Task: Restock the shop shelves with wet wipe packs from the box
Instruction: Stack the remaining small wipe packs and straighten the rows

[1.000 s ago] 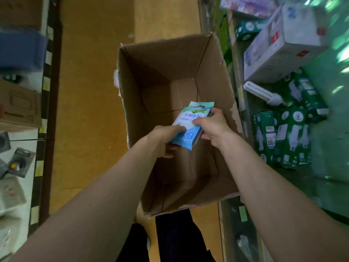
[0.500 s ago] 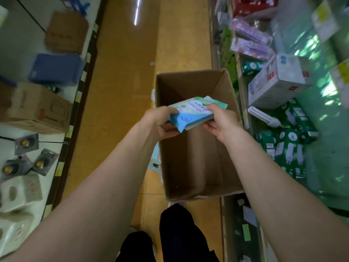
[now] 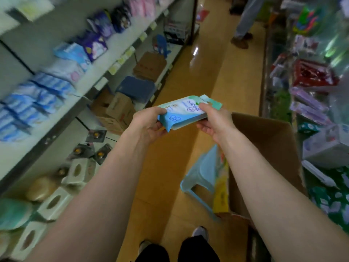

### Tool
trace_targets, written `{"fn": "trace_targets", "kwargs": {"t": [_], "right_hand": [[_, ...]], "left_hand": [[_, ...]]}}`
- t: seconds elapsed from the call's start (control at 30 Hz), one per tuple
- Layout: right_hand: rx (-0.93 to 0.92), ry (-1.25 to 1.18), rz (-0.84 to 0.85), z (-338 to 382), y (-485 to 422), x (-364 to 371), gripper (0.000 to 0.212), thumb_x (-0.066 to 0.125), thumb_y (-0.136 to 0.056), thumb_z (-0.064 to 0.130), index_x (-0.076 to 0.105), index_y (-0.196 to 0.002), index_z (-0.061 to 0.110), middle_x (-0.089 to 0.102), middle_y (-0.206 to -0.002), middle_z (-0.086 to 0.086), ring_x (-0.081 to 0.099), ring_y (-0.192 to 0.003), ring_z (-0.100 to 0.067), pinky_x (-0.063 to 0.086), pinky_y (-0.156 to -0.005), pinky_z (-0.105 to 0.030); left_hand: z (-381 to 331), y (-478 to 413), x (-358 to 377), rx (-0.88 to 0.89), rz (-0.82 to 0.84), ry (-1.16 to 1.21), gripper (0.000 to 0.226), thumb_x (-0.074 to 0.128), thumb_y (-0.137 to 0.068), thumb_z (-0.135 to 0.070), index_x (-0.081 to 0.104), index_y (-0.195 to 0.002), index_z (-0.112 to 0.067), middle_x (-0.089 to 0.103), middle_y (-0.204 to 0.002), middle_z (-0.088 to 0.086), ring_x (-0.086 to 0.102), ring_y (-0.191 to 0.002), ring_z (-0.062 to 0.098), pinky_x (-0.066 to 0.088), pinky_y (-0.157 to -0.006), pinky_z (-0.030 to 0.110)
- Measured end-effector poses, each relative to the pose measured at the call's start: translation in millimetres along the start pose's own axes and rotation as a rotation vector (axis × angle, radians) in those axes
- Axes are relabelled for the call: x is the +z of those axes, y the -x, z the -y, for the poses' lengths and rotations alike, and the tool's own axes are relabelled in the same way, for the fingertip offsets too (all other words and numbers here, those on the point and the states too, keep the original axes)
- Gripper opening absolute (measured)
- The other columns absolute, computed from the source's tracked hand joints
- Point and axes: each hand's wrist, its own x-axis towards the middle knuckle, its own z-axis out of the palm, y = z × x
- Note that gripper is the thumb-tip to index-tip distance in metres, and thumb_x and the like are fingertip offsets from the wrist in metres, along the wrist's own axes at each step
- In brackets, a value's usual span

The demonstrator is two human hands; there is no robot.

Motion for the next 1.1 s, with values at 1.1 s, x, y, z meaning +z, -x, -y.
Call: {"fn": "trace_targets", "kwargs": {"t": [1.1], "right_hand": [[-0.400,0.415,1.058,75,213,498,0.015,0.055,-0.096,0.022,0.057,-0.103,0.009,0.067,-0.088,-0.009,0.060,-0.063,-0.017,0.052,-0.046,-0.023]], "left_hand": [[-201,127,-452,0.454,-0.523,0.078,0.020,0.069,-0.087,-0.022,0.061,-0.102,-0.011,0.069,-0.087,0.009,0.065,-0.067,0.019,0.057,-0.067,0.036]]}}
